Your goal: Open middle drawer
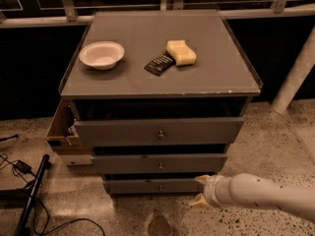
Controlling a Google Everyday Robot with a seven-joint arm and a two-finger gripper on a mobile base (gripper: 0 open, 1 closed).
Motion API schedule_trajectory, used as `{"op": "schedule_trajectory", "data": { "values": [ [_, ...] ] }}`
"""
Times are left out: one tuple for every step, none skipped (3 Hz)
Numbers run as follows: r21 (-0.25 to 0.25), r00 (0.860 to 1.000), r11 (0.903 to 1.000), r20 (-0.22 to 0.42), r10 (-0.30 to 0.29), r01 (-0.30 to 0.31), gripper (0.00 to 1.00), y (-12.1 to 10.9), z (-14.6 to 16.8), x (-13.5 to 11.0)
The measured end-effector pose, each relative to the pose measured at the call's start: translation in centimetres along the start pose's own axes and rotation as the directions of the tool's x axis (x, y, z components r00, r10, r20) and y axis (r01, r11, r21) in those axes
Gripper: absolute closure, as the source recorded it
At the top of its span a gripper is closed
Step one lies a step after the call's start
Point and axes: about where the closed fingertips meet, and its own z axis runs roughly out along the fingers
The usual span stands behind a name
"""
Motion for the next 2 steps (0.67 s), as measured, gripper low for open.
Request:
{"op": "schedule_trajectory", "data": {
  "values": [
    [0.045, 1.0, 0.9989, -0.006, -0.013, 0.013, 0.0, -0.6, 1.5, 0.8],
    [0.087, 0.999, 0.9957, -0.003, -0.032, 0.032, 0.0, -1.8, 2.6, 1.2]
  ]
}}
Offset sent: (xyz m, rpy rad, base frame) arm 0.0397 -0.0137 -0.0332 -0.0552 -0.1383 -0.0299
